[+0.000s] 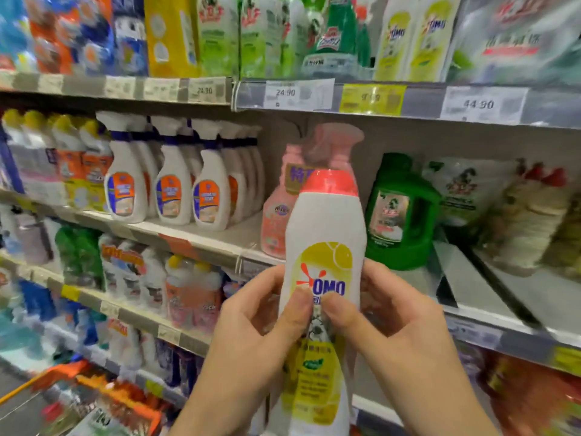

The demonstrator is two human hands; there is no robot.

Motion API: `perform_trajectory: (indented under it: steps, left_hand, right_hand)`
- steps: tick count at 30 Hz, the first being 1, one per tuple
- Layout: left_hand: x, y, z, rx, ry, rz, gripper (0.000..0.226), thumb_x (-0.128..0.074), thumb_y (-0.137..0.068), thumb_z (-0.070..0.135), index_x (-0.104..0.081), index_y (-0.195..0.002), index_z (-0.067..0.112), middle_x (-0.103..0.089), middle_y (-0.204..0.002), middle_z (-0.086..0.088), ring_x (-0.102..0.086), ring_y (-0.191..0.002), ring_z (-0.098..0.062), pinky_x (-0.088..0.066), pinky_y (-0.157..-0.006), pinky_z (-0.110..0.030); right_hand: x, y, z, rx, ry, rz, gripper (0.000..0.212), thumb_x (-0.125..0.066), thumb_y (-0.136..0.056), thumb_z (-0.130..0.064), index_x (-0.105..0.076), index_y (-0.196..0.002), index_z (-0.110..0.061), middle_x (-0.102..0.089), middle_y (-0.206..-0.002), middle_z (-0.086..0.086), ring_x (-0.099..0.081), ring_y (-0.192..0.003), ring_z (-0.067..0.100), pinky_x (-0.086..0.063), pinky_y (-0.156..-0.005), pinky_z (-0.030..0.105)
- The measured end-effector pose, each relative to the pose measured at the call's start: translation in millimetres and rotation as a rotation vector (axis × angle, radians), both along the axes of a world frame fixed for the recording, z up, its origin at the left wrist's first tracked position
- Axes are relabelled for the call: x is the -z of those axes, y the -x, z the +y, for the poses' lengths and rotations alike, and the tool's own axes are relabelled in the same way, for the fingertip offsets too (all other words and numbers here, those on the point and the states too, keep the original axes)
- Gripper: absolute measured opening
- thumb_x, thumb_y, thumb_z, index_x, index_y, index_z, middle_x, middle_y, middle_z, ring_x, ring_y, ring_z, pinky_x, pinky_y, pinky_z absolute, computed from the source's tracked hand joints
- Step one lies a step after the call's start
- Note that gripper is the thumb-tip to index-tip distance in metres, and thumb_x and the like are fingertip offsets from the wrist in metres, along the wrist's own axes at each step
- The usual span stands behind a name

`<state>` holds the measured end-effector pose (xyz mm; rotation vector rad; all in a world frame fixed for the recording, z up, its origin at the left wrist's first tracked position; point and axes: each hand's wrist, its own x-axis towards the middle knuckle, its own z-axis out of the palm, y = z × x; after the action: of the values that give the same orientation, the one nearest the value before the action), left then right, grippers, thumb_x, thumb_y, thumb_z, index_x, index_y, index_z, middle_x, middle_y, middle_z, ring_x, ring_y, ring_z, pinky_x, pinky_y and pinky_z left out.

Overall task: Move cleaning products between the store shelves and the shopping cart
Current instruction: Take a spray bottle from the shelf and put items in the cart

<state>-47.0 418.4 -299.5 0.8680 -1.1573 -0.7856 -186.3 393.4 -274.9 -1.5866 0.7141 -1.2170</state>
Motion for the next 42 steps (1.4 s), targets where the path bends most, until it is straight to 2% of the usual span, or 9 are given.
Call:
perform_trajectory:
  steps: [2, 6, 14, 24, 28, 31, 37, 40, 42]
  left_hand:
    - [-12, 7, -9, 0.008, 0.026, -0.014, 0.035, -0.067, -0.062, 0.049, -0.074, -0.094, 0.035, -0.076, -0.094, 0.003, -0.071, -0.089, -0.009, -0.053, -0.069, -0.015]
    - [-41, 7, -32, 0.053, 0.094, -0.082, 0.037, -0.066, -0.063, 0.049, -0.073, -0.095, 0.033, -0.076, -0.092, 0.002, -0.072, -0.084, -0.009, -0.053, -0.066, -0.016]
    - [-118, -12, -111, 0.225, 0.267, -0.142, 0.029, -0.068, -0.077, 0.036, -0.073, -0.1, 0.02, -0.075, -0.097, -0.002, -0.072, -0.089, -0.015, -0.057, -0.07, -0.023]
    - [-239, -20, -194, 0.364, 0.498, -0.217, 0.03, -0.058, -0.091, 0.03, -0.069, -0.104, 0.007, -0.073, -0.098, -0.012, -0.07, -0.091, -0.026, -0.059, -0.075, -0.037]
    - [-282, -12, -212, 0.339, 0.544, -0.249, 0.03, -0.05, -0.098, 0.024, -0.066, -0.104, 0.0, -0.072, -0.096, -0.011, -0.07, -0.087, -0.023, -0.06, -0.075, -0.041]
    - [-303, -7, -227, 0.296, 0.552, -0.292, 0.025, -0.052, -0.098, 0.025, -0.066, -0.097, 0.005, -0.073, -0.088, -0.002, -0.071, -0.082, -0.017, -0.059, -0.076, -0.042]
    - [-315, 5, -256, 0.202, 0.5, -0.326, 0.026, -0.053, -0.098, 0.026, -0.065, -0.096, 0.003, -0.07, -0.092, -0.01, -0.068, -0.081, -0.021, -0.051, -0.086, -0.056]
    - [-308, 6, -271, 0.197, 0.412, -0.374, 0.022, -0.053, -0.098, 0.025, -0.065, -0.094, 0.007, -0.072, -0.094, -0.008, -0.071, -0.084, -0.017, -0.058, -0.078, -0.04]
    - [-301, 4, -280, 0.179, 0.377, -0.425, 0.024, -0.054, -0.097, 0.025, -0.065, -0.099, 0.004, -0.072, -0.1, -0.011, -0.071, -0.093, -0.02, -0.057, -0.085, -0.042]
  right_hand:
    - [-11, 9, -8, 0.027, 0.023, 0.013, 0.043, -0.07, -0.057, -0.037, -0.069, -0.1, -0.033, -0.075, -0.089, -0.014, -0.07, -0.083, 0.003, -0.056, -0.076, 0.021]
    - [-38, 12, -27, 0.066, 0.113, -0.017, 0.038, -0.07, -0.054, -0.038, -0.074, -0.092, -0.038, -0.075, -0.086, -0.011, -0.069, -0.077, 0.007, -0.056, -0.065, 0.02]
    - [-112, 3, -86, 0.135, 0.396, -0.043, 0.029, -0.08, -0.07, -0.031, -0.071, -0.097, -0.024, -0.076, -0.087, -0.004, -0.072, -0.075, 0.01, -0.055, -0.062, 0.018]
    - [-230, 0, -146, 0.338, 0.706, 0.116, 0.018, -0.068, -0.087, -0.023, -0.069, -0.103, -0.014, -0.074, -0.098, 0.01, -0.073, -0.088, 0.024, -0.06, -0.075, 0.046]
    - [-281, 8, -162, 0.348, 0.775, 0.225, 0.02, -0.064, -0.091, -0.018, -0.066, -0.104, -0.003, -0.073, -0.098, 0.011, -0.071, -0.077, 0.014, -0.06, -0.066, 0.033]
    - [-304, 16, -180, 0.394, 0.8, 0.311, 0.028, -0.064, -0.091, -0.022, -0.065, -0.108, -0.001, -0.073, -0.1, 0.011, -0.073, -0.081, 0.017, -0.059, -0.069, 0.031]
    - [-320, 23, -213, 0.427, 0.725, 0.389, 0.023, -0.067, -0.089, -0.025, -0.069, -0.104, -0.008, -0.075, -0.095, 0.004, -0.073, -0.083, 0.015, -0.059, -0.078, 0.033]
    - [-317, 27, -225, 0.455, 0.654, 0.502, 0.022, -0.072, -0.083, -0.031, -0.071, -0.097, -0.014, -0.075, -0.095, 0.003, -0.072, -0.092, 0.021, -0.051, -0.096, 0.046]
    - [-313, 28, -230, 0.444, 0.595, 0.568, 0.024, -0.074, -0.08, -0.032, -0.071, -0.097, -0.016, -0.075, -0.096, 0.002, -0.071, -0.093, 0.02, -0.047, -0.1, 0.047]
